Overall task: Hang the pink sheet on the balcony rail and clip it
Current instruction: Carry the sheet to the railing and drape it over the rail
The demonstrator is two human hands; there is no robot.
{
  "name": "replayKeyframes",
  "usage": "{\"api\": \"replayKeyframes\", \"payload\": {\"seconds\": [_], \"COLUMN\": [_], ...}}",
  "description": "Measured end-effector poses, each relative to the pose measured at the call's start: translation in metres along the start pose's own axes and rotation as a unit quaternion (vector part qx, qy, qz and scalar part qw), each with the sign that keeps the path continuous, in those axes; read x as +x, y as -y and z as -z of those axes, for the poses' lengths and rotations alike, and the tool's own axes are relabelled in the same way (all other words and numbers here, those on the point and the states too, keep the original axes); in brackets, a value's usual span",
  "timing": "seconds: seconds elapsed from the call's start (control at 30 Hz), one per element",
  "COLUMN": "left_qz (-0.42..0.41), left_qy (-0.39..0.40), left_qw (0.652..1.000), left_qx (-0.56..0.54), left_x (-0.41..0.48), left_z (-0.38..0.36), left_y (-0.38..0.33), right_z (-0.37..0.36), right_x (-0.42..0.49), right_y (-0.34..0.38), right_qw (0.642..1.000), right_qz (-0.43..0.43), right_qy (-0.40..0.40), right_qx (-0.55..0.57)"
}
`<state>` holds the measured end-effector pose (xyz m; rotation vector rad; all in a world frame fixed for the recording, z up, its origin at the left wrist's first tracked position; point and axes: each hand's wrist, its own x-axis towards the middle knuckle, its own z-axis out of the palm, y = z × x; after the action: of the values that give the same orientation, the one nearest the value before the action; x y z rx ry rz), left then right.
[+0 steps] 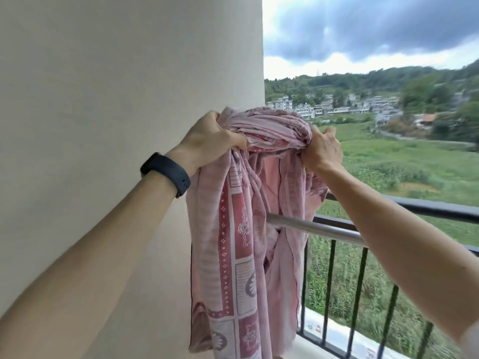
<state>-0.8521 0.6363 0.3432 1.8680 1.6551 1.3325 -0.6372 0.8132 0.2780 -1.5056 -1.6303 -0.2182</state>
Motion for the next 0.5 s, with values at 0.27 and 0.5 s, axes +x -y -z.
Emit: {"api": "replayKeyframes", "payload": {"seconds": [0.27, 0.5], "left_qz": [-0.013, 0.060], "left_qy": [0.084, 0.210], "left_qw": [0.996, 0.976], "left_qx": [-0.029, -0.017], "left_x": [-0.056, -0.144], "left_z": [-0.068, -0.176], "left_y": [-0.086, -0.067], "right_z": [0.106, 0.181], "right_x": [-0.035, -0.107], "right_y": [-0.093, -0.167], "right_qw": [0.999, 0.973], "right_qz": [-0.024, -0.097], "right_qy": [-0.036, 0.206], "right_qx": [-0.029, -0.024]}}
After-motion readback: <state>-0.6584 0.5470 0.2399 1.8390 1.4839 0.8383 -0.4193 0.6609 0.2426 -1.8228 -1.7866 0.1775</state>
